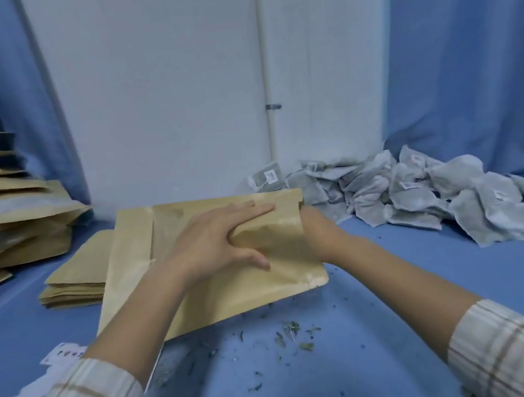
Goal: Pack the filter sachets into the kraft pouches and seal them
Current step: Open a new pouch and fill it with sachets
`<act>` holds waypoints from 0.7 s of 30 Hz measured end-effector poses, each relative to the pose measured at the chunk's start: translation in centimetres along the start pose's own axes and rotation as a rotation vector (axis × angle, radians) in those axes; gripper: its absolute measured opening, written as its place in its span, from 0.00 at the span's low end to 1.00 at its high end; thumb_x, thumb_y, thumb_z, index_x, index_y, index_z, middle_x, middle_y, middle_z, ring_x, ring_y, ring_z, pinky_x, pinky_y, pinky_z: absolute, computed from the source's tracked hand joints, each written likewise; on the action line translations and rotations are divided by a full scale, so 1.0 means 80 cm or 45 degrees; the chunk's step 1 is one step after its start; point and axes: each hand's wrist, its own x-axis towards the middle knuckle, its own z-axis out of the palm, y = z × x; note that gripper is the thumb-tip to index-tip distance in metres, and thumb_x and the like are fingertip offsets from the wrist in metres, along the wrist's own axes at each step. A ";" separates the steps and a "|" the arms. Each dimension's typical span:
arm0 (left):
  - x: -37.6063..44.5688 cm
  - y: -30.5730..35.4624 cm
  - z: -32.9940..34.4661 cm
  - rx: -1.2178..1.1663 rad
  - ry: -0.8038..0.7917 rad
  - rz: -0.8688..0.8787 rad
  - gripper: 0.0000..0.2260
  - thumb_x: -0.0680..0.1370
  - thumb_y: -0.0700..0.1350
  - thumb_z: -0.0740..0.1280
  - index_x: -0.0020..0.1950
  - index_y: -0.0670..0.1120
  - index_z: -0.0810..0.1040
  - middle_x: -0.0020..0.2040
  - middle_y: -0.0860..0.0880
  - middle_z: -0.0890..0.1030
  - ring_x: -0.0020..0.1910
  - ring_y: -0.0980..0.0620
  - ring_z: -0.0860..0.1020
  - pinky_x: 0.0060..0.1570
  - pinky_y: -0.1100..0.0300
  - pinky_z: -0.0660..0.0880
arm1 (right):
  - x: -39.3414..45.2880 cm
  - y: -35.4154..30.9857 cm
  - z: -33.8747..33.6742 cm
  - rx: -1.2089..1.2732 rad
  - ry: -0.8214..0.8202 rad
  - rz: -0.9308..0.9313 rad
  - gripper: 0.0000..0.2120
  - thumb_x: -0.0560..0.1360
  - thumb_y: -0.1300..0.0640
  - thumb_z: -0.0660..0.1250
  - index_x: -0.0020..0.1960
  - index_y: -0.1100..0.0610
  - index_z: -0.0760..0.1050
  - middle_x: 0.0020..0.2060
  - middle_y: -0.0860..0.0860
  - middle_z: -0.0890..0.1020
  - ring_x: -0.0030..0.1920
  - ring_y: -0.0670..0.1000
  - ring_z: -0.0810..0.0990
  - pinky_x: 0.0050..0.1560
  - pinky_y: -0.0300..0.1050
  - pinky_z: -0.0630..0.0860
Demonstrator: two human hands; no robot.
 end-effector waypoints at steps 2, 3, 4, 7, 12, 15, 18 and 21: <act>0.026 0.003 0.015 -0.094 0.006 -0.016 0.35 0.59 0.62 0.76 0.60 0.78 0.64 0.67 0.66 0.68 0.66 0.69 0.63 0.63 0.71 0.59 | -0.002 0.025 -0.012 0.057 0.260 -0.091 0.09 0.75 0.70 0.59 0.45 0.65 0.78 0.41 0.61 0.80 0.41 0.53 0.76 0.40 0.37 0.71; 0.039 0.006 0.024 -0.135 0.019 -0.023 0.35 0.58 0.61 0.77 0.59 0.79 0.65 0.66 0.68 0.69 0.65 0.70 0.63 0.61 0.73 0.59 | -0.005 0.045 -0.018 0.116 0.390 -0.120 0.08 0.74 0.68 0.62 0.47 0.64 0.80 0.41 0.58 0.82 0.41 0.53 0.77 0.41 0.41 0.73; 0.053 0.010 0.033 -0.175 0.026 -0.031 0.35 0.58 0.60 0.77 0.59 0.78 0.66 0.65 0.69 0.69 0.64 0.70 0.64 0.60 0.73 0.59 | -0.010 0.063 -0.023 0.197 0.481 -0.093 0.09 0.74 0.66 0.64 0.49 0.61 0.82 0.43 0.55 0.84 0.42 0.52 0.79 0.44 0.42 0.74; 0.094 0.025 0.066 -0.233 -0.007 -0.020 0.36 0.60 0.60 0.77 0.64 0.74 0.66 0.67 0.68 0.69 0.66 0.67 0.65 0.61 0.70 0.62 | -0.017 0.125 -0.029 0.282 0.676 0.008 0.12 0.74 0.64 0.64 0.50 0.53 0.83 0.41 0.44 0.83 0.40 0.43 0.78 0.41 0.31 0.71; 0.144 0.045 0.125 -0.245 -0.102 -0.036 0.38 0.62 0.58 0.78 0.69 0.66 0.66 0.70 0.64 0.69 0.69 0.61 0.65 0.67 0.61 0.63 | -0.025 0.214 -0.036 0.193 0.629 0.218 0.12 0.75 0.59 0.64 0.53 0.48 0.82 0.47 0.43 0.82 0.43 0.43 0.77 0.43 0.32 0.71; 0.162 0.047 0.155 -0.158 -0.117 -0.053 0.38 0.62 0.58 0.77 0.70 0.65 0.66 0.70 0.62 0.69 0.69 0.58 0.66 0.66 0.61 0.63 | -0.017 0.249 -0.034 0.134 0.586 0.274 0.13 0.75 0.59 0.63 0.56 0.47 0.80 0.50 0.47 0.81 0.44 0.45 0.77 0.46 0.37 0.72; 0.176 0.045 0.176 -0.125 -0.128 -0.073 0.38 0.61 0.59 0.77 0.69 0.65 0.66 0.70 0.62 0.69 0.69 0.58 0.66 0.62 0.63 0.63 | -0.003 0.273 -0.033 0.161 0.651 0.390 0.17 0.76 0.56 0.63 0.64 0.47 0.73 0.50 0.50 0.79 0.50 0.49 0.78 0.46 0.41 0.70; 0.187 0.040 0.190 -0.131 -0.164 -0.102 0.39 0.60 0.60 0.78 0.69 0.66 0.66 0.70 0.63 0.69 0.69 0.58 0.67 0.63 0.61 0.64 | 0.012 0.290 -0.032 0.310 0.738 0.543 0.23 0.77 0.51 0.60 0.72 0.43 0.61 0.47 0.50 0.79 0.51 0.52 0.76 0.46 0.41 0.65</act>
